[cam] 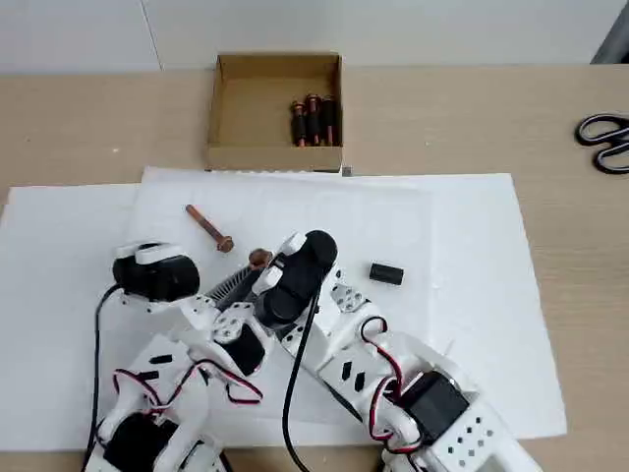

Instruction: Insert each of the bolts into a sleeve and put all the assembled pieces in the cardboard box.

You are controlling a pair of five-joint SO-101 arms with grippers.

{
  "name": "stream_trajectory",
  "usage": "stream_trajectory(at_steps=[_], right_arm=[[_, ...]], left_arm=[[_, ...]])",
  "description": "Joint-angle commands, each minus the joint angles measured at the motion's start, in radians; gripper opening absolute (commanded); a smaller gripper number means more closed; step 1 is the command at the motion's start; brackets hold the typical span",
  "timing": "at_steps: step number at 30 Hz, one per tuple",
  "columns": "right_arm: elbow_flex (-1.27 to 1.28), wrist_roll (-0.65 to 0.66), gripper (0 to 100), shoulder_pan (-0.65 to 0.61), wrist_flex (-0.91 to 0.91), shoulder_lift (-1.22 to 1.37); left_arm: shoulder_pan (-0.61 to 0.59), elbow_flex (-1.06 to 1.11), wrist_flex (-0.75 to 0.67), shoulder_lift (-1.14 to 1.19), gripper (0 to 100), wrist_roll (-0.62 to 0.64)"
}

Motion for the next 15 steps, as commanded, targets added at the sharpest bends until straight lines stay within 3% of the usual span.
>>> stream_trajectory(at_steps=[1,8,15], right_arm=[[-0.077,0.014,0.4,0.001,-0.053,-0.013],[-0.080,0.014,0.4,0.001,-0.073,-0.013],[-0.075,0.014,0.4,0.001,-0.071,-0.013]], left_arm=[[0.006,-0.010,0.025,-0.012,0,-0.003],[0.006,-0.010,0.026,-0.012,3,-0.023],[0.000,-0.010,0.069,-0.012,24,-0.104]])
